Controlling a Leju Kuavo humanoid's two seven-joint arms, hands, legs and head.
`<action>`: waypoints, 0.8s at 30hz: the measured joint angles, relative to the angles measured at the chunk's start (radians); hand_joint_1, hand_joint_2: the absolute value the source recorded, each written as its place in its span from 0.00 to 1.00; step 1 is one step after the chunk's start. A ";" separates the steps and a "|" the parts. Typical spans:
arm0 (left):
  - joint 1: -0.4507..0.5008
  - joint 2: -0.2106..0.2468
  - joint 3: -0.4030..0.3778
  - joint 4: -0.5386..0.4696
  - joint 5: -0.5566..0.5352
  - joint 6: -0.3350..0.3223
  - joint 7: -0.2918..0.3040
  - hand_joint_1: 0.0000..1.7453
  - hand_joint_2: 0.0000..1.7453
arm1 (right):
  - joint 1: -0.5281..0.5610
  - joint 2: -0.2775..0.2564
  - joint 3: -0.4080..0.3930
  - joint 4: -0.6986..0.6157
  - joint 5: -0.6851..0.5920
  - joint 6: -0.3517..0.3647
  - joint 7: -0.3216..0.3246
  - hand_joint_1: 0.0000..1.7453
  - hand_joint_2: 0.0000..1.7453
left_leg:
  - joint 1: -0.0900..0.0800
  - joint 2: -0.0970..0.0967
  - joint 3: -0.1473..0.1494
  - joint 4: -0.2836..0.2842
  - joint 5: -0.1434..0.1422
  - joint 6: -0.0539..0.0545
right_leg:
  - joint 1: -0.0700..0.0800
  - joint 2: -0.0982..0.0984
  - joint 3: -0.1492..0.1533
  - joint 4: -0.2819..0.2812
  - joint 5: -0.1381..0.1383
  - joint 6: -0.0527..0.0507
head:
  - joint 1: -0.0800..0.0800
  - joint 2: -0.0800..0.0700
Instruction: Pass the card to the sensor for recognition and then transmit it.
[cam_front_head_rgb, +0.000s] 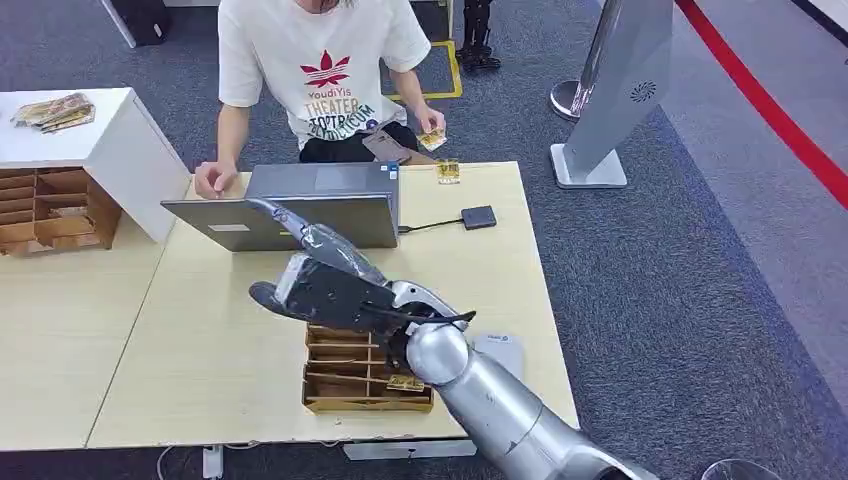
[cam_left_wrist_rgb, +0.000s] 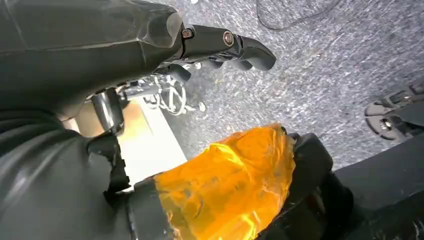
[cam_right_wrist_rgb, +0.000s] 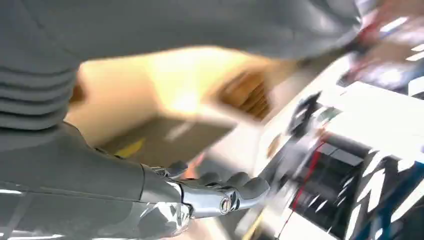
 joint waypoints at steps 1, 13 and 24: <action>0.002 0.001 0.000 0.000 0.006 0.003 -0.003 0.00 0.00 | 0.018 -0.008 -0.003 -0.030 -0.093 0.060 -0.003 0.00 0.00 | 0.000 0.000 0.000 0.000 0.000 0.000 | 0.000 0.000 0.000 0.000 0.000 0.000 | 0.000 0.000; 0.041 0.017 0.022 0.000 0.070 0.017 -0.045 0.00 0.00 | 0.268 -0.157 -0.035 -0.315 -0.544 0.459 -0.116 0.00 0.00 | 0.000 0.000 0.000 0.000 -0.001 0.000 | 0.000 0.000 0.000 -0.001 0.000 0.000 | 0.000 0.000; 0.070 0.025 0.058 0.000 0.120 0.024 -0.064 0.00 0.00 | 0.423 -0.263 -0.066 -0.374 -0.526 0.545 -0.178 0.00 0.00 | 0.000 0.000 0.000 0.000 -0.002 0.000 | 0.000 0.000 0.001 -0.001 -0.001 0.000 | 0.000 0.000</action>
